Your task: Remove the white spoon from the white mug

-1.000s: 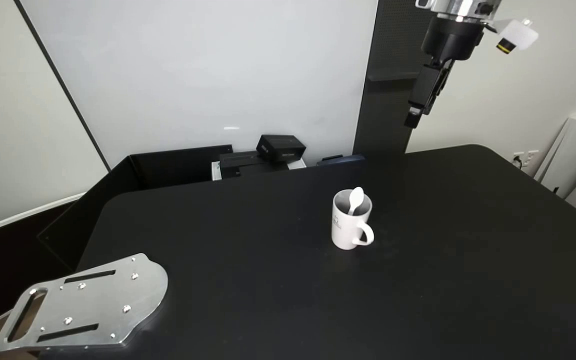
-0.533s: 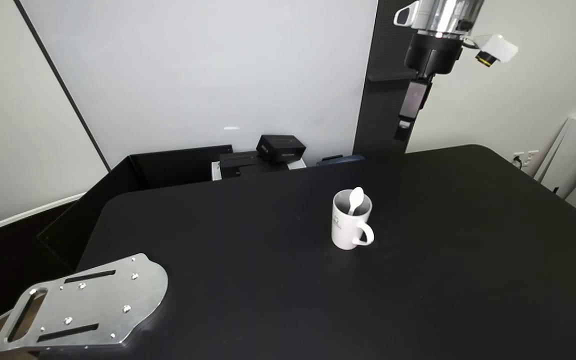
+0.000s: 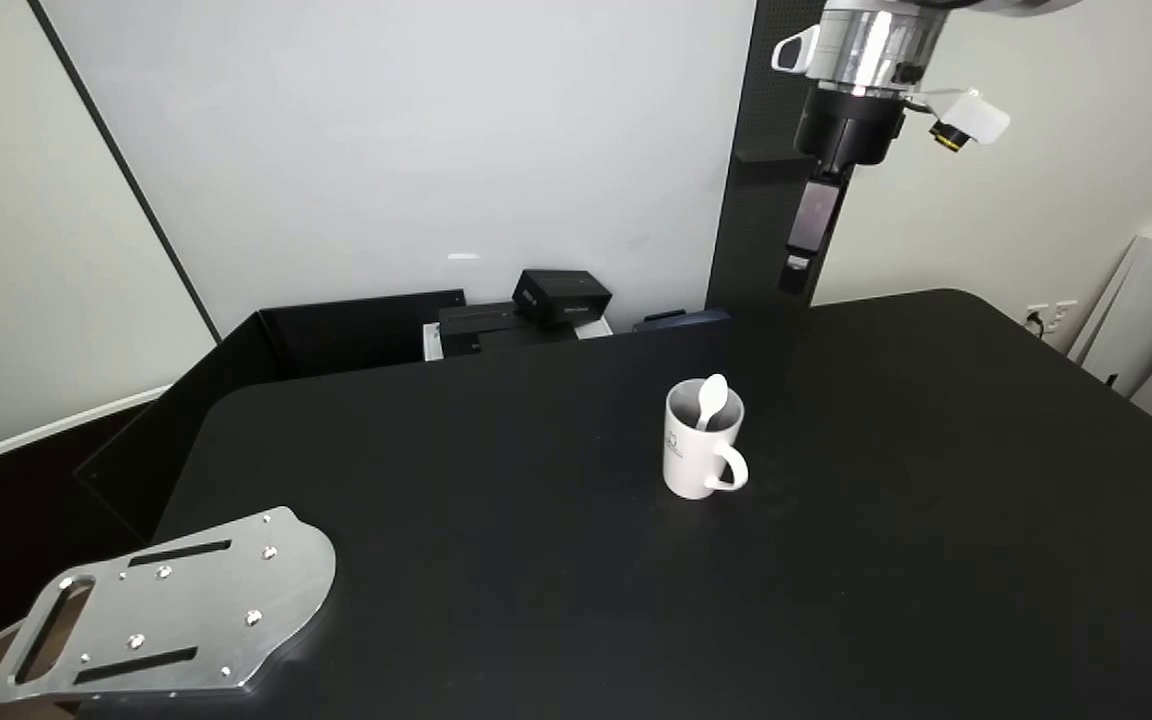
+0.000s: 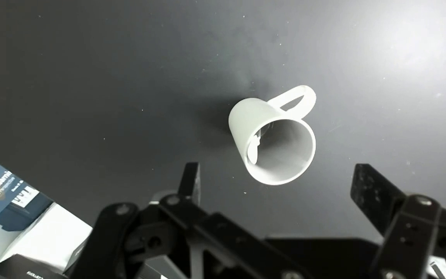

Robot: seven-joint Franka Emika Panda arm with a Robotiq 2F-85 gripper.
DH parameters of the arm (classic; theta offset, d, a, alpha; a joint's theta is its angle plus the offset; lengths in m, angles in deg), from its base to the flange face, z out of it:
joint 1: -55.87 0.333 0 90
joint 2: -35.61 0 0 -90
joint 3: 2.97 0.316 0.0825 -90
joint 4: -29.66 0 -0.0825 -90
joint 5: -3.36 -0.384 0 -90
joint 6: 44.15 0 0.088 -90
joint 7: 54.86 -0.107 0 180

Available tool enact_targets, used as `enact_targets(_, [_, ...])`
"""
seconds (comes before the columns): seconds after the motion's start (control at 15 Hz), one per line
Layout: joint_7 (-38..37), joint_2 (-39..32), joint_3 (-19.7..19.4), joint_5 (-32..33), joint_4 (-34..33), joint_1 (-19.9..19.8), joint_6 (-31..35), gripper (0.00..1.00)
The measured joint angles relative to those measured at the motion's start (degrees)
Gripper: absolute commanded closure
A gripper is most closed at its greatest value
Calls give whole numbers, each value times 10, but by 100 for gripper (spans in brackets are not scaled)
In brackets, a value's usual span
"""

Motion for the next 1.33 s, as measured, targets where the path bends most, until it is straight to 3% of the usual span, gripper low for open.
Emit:
enact_targets(0.47, [0, -1, 0, 0, -1, 0, 0, 0])
enact_targets(0.8, [-4, 50, -1, 3, 86, 0, 21, 0])
enact_targets(1.33, [-2, 28, -3, 11, 72, 0, 40, 0])
